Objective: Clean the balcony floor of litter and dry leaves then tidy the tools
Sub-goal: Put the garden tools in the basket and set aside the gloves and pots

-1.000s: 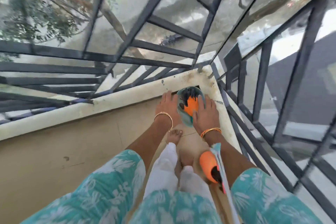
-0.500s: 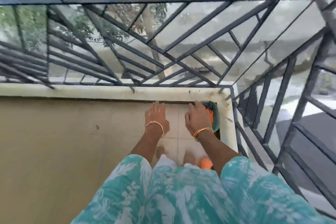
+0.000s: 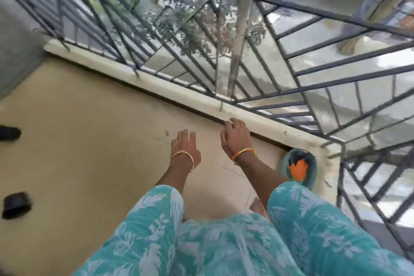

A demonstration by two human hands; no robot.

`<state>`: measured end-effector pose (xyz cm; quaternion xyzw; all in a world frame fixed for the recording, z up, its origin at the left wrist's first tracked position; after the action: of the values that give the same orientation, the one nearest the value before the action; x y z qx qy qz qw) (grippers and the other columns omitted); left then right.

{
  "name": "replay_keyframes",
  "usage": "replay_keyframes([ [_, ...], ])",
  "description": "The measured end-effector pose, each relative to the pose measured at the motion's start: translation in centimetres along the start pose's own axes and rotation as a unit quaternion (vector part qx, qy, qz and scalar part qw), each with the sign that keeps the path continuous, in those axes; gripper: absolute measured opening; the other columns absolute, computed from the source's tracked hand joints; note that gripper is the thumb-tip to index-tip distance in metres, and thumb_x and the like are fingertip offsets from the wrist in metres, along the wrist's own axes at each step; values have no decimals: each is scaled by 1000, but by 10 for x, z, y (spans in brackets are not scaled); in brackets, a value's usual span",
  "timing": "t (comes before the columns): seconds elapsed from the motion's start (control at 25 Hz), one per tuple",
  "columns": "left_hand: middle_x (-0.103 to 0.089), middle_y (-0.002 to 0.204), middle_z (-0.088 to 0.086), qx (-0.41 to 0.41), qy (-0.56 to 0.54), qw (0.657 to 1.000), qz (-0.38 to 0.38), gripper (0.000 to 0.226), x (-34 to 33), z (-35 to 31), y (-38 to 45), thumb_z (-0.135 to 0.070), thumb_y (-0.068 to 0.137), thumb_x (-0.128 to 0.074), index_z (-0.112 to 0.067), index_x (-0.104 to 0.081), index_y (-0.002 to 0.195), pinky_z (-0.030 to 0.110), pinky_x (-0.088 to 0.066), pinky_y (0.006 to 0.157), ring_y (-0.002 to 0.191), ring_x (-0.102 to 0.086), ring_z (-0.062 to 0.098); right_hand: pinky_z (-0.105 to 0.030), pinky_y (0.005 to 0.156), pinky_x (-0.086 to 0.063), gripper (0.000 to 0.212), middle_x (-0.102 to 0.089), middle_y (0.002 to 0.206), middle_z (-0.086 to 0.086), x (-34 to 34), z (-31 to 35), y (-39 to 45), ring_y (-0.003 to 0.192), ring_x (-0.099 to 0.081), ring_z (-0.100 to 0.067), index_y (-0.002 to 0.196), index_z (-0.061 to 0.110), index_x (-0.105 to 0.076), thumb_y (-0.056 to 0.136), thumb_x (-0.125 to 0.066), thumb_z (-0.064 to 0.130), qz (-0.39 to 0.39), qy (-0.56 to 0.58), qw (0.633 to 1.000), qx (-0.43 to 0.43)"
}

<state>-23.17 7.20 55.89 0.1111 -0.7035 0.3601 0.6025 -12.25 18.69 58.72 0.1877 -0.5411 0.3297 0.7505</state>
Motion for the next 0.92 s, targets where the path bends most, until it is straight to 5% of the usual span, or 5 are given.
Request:
replay_keyframes([
  [0.56,-19,156,10,214,-54,975,-35,66,37,372,25,-29,89,-48,-14,-22,148,41,-20,115,145,-12,27,-45,93,-42,32,-53,126,-19,-133,373,125,117,-48,-36,117,4,-55,94,-44,23,18,13,966,256],
  [0.92,-13,158,10,379,-127,915,-50,64,85,576,81,-27,93,-45,-13,-18,149,42,-13,118,146,-9,27,-45,92,-41,31,-52,129,-20,-190,602,253,118,-48,-39,116,4,-56,91,-49,21,71,6,915,397],
])
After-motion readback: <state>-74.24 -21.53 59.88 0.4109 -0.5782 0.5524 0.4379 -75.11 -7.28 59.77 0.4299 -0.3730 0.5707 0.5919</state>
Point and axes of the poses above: each hand's wrist, its own y-axis towards the middle knuckle, its own x-axis out of the back of the hand, z = x × y, the point moved 4 cm from there along y, towards the middle knuckle
